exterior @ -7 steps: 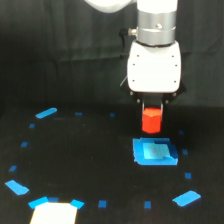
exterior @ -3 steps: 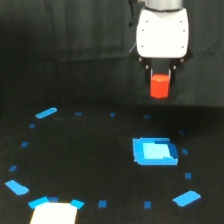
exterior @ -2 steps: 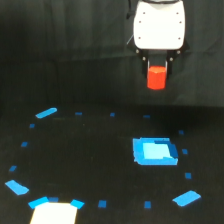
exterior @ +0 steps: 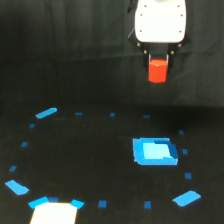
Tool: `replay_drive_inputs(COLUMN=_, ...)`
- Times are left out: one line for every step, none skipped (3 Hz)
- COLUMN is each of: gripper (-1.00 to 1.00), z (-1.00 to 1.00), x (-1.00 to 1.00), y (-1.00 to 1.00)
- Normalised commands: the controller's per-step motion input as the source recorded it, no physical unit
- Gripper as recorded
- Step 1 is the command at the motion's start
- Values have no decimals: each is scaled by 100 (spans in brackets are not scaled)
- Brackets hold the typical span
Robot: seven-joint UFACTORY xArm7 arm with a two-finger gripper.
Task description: Pick up the red object from the table
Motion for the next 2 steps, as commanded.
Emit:
replay_drive_inputs(gripper=-100, z=-20, x=24, y=40)
replay_drive_inputs(gripper=-100, z=38, x=14, y=8)
